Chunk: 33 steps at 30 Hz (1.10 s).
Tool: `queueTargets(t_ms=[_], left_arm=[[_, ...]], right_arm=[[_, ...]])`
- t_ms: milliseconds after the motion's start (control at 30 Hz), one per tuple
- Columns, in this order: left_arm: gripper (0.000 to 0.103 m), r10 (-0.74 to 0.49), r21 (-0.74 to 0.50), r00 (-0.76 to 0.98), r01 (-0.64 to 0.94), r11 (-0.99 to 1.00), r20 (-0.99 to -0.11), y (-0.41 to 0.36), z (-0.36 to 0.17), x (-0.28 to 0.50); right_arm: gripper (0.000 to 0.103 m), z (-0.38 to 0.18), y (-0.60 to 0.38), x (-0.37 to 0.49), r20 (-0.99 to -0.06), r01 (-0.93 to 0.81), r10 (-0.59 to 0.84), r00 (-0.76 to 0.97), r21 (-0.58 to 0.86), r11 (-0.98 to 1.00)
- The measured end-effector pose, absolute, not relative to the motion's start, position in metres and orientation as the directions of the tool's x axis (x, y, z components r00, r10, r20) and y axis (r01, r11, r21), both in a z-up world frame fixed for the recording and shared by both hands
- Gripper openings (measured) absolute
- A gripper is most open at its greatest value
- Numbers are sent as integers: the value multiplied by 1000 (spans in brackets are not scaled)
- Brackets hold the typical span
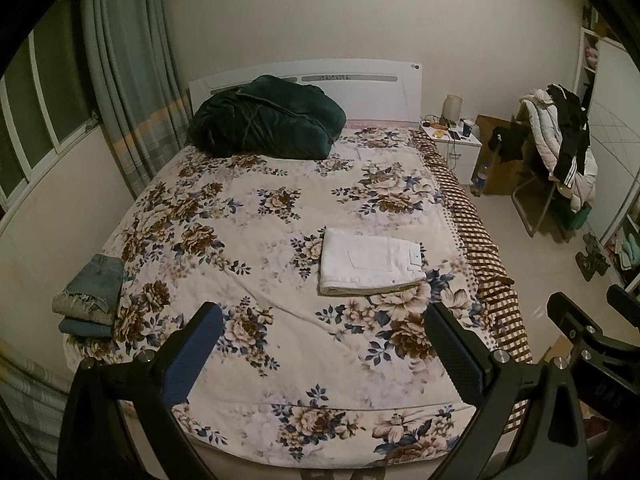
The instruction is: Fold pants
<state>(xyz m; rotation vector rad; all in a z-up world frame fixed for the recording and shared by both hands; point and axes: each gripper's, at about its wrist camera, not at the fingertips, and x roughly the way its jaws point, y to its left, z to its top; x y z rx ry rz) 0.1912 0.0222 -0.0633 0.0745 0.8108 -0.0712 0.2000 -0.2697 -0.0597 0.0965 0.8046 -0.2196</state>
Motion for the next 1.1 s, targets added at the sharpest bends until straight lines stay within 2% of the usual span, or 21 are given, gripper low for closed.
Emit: queueTargets(t_ms=[1100], left_arm=[[103, -30, 41, 693, 85, 996, -720, 24, -60, 192]], right_arm=[[103, -61, -270, 199, -722, 232, -156, 674, 7, 973]])
